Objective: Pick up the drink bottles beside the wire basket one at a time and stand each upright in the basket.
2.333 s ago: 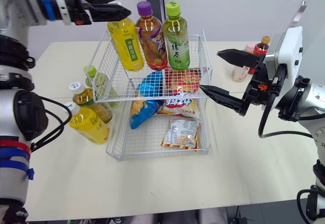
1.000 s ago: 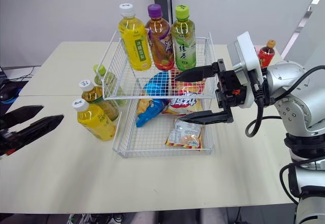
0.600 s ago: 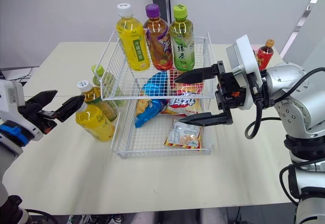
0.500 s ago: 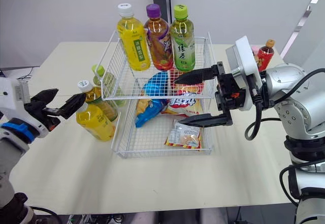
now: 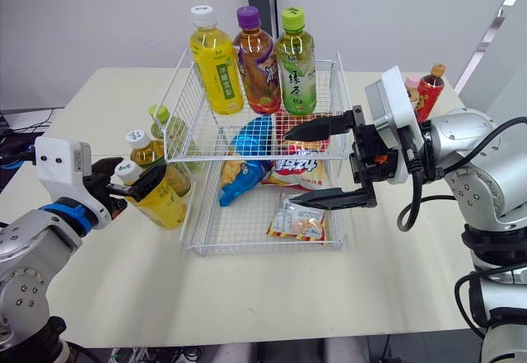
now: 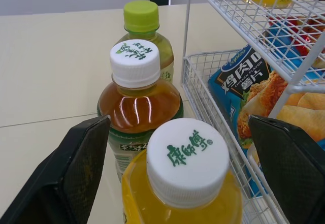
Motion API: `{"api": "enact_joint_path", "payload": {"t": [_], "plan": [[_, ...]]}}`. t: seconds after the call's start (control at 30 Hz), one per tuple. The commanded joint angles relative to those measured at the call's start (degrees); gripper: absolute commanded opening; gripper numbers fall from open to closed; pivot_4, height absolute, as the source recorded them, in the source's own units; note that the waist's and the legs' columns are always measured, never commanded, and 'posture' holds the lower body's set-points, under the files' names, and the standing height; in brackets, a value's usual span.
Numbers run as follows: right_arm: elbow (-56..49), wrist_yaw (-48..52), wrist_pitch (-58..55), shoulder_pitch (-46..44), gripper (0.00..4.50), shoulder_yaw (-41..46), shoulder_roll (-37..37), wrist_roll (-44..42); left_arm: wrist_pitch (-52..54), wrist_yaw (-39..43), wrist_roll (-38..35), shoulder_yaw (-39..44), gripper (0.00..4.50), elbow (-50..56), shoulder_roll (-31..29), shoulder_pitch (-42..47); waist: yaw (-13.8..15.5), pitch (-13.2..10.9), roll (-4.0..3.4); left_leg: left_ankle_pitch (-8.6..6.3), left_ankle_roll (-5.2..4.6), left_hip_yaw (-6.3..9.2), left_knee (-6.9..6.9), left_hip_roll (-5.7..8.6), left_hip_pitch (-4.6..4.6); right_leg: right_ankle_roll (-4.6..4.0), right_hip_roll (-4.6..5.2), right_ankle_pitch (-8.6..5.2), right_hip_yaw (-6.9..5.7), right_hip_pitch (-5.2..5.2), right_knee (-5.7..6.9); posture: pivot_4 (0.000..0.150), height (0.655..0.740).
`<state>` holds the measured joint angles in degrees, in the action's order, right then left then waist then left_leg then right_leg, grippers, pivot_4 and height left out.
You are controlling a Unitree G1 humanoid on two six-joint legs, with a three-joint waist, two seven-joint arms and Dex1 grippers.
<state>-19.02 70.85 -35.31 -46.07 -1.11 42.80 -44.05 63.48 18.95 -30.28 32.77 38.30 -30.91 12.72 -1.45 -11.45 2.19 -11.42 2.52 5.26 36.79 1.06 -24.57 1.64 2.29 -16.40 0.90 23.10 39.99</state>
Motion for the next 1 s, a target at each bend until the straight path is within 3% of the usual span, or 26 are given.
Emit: {"api": "enact_joint_path", "payload": {"t": [0.03,0.23,0.33,0.5,0.7,0.87,1.0], "plan": [[-1.32,-0.30,0.41,-0.42,4.50,2.40,0.85,-0.77,-1.92,-0.50,-0.30,-0.34,3.93,0.48,-0.80,-0.12,0.00,0.00,0.00,0.00,0.00,0.01,0.00,0.00,0.00,0.00,0.00,0.00,0.00,0.00,0.00,0.150,0.7400],[-0.95,-0.30,0.58,-0.60,4.50,2.30,0.85,-0.42,-2.93,-0.59,-0.28,-1.24,1.99,-0.54,-1.28,-1.24,-0.01,0.00,0.00,0.00,0.00,0.01,-0.01,0.00,0.00,0.00,0.00,0.00,-0.01,0.00,0.00,0.150,0.7400],[-0.98,-0.47,0.50,-0.83,4.50,2.36,0.86,-0.43,-3.23,-0.44,-0.72,-0.35,1.37,-0.25,-1.32,-2.52,-0.01,0.00,0.00,0.00,0.00,0.00,-0.01,0.00,0.00,0.00,0.00,0.00,0.00,0.00,-0.01,0.150,0.7400],[-0.73,-0.84,0.65,-1.18,4.50,2.81,1.17,-0.19,-5.29,3.99,-4.32,2.18,1.38,2.49,-4.50,-5.04,-0.06,0.00,0.00,0.00,0.00,-0.01,-0.05,-0.01,0.01,-0.01,0.00,0.00,0.01,0.00,-0.02,0.150,0.7400],[-0.75,-1.97,-0.45,-0.95,4.50,4.63,2.85,-0.89,-3.52,12.91,-13.99,12.25,1.38,-3.37,-17.40,-0.28,0.11,-0.02,0.01,0.00,0.00,0.04,-0.07,-0.07,-0.03,-0.04,-0.05,-0.02,-0.06,0.06,-0.03,0.150,0.7400],[-0.98,-3.12,-1.36,-0.21,4.50,6.11,4.25,-1.01,0.56,17.94,-20.44,13.71,1.38,-17.77,-33.11,12.25,-0.05,-0.03,0.00,0.00,0.00,0.00,-0.11,-0.08,-0.06,-0.03,-0.11,-0.03,-0.05,0.07,-0.13,0.150,0.7400],[-0.92,-4.03,-1.88,0.19,4.50,7.20,5.38,-0.78,4.95,17.07,-28.03,7.06,1.38,-27.72,-37.90,28.64,0.08,-0.05,0.02,0.00,0.00,0.11,-0.09,0.00,-0.10,-0.01,-0.08,-0.03,-0.16,0.04,-0.10,0.150,0.7400]]}}
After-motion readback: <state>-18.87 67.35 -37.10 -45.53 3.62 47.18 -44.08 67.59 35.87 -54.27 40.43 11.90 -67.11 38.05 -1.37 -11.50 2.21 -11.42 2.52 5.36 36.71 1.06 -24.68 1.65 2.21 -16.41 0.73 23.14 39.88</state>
